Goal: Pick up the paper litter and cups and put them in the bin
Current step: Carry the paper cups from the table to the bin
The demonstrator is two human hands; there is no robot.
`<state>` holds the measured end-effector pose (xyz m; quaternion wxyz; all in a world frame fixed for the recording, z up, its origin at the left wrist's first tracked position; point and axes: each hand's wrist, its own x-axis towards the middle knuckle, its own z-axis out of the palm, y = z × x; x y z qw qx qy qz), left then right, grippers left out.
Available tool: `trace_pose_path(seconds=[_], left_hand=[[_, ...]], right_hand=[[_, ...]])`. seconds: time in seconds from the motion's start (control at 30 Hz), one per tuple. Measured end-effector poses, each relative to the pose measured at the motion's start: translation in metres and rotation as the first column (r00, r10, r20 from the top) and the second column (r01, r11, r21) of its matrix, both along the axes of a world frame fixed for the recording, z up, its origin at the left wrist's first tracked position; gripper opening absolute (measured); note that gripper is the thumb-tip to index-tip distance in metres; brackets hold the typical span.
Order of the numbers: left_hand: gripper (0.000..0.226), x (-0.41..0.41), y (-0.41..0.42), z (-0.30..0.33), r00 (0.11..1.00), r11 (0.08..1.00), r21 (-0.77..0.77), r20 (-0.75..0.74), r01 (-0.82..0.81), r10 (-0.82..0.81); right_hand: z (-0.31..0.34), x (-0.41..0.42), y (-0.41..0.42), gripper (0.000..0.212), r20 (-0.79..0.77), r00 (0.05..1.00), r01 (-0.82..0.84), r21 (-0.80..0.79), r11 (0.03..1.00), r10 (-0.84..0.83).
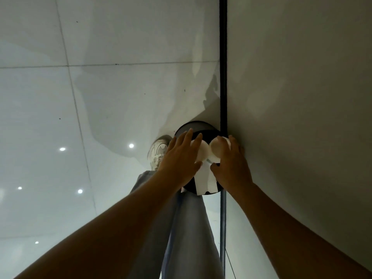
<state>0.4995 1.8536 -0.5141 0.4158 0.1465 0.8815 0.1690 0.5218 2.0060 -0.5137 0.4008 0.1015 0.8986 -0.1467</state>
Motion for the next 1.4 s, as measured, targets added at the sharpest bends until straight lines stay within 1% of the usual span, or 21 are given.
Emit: trace_pose_path(seconds=[0.13,0.23,0.33,0.43,0.53,0.63,0.73,0.87,1.0,1.1,1.23,1.3,1.4], left_hand=[[0.068,0.005,-0.038,0.061,0.993,0.992,-0.059,-0.054,-0.110,0.106],[0.064,0.013,-0.069,0.116,0.978,0.970,-0.137,-0.084,-0.202,0.192],[0.064,0.029,-0.096,0.179,0.950,0.932,-0.189,-0.099,-0.310,0.296],[0.058,0.055,-0.126,0.249,0.889,0.862,-0.229,-0.187,-0.453,0.418],[0.051,0.101,-0.156,0.320,0.784,0.751,-0.235,-0.268,-0.617,0.560],[0.047,0.158,-0.189,0.377,0.669,0.626,-0.240,-0.320,-0.742,0.671],[0.045,0.222,-0.227,0.424,0.527,0.465,-0.249,-0.356,-0.850,0.772],[0.043,0.311,-0.278,0.468,0.320,0.241,-0.237,-0.395,-0.941,0.861],[0.041,0.398,-0.334,0.492,0.125,0.034,-0.216,-0.426,-0.976,0.896],[0.042,0.462,-0.385,0.500,0.023,-0.077,-0.209,-0.438,-0.975,0.899],[0.041,0.544,-0.458,0.513,-0.106,-0.212,-0.177,-0.471,-0.961,0.876],[0.040,0.582,-0.488,0.518,-0.166,-0.270,-0.167,-0.465,-0.948,0.870],[0.041,0.628,-0.529,0.521,-0.243,-0.349,-0.195,-0.422,-0.917,0.874]], right_hand=[[0.052,-0.010,-0.017,0.071,-0.056,0.995,-0.089,-0.038,0.995,0.086],[0.109,-0.029,-0.046,0.070,-0.083,0.969,-0.239,-0.073,0.968,0.233],[0.179,-0.043,-0.087,0.064,-0.163,0.893,-0.436,-0.086,0.896,0.419],[0.258,-0.042,-0.135,0.059,-0.262,0.794,-0.587,-0.093,0.804,0.549],[0.330,-0.017,-0.184,0.055,-0.312,0.690,-0.708,-0.102,0.699,0.653],[0.381,0.025,-0.233,0.053,-0.311,0.566,-0.818,-0.104,0.565,0.763],[0.423,0.072,-0.290,0.054,-0.300,0.402,-0.915,-0.096,0.391,0.865],[0.468,0.138,-0.375,0.053,-0.323,0.198,-0.980,-0.082,0.181,0.925],[0.493,0.215,-0.465,0.053,-0.351,-0.015,-0.998,-0.049,-0.034,0.936],[0.500,0.278,-0.532,0.054,-0.342,-0.156,-0.984,-0.030,-0.177,0.927],[0.504,0.358,-0.619,0.054,-0.327,-0.269,-0.955,-0.031,-0.295,0.906],[0.505,0.393,-0.658,0.054,-0.327,-0.326,-0.935,-0.030,-0.354,0.887],[0.509,0.437,-0.712,0.055,-0.323,-0.390,-0.903,-0.048,-0.427,0.862]])
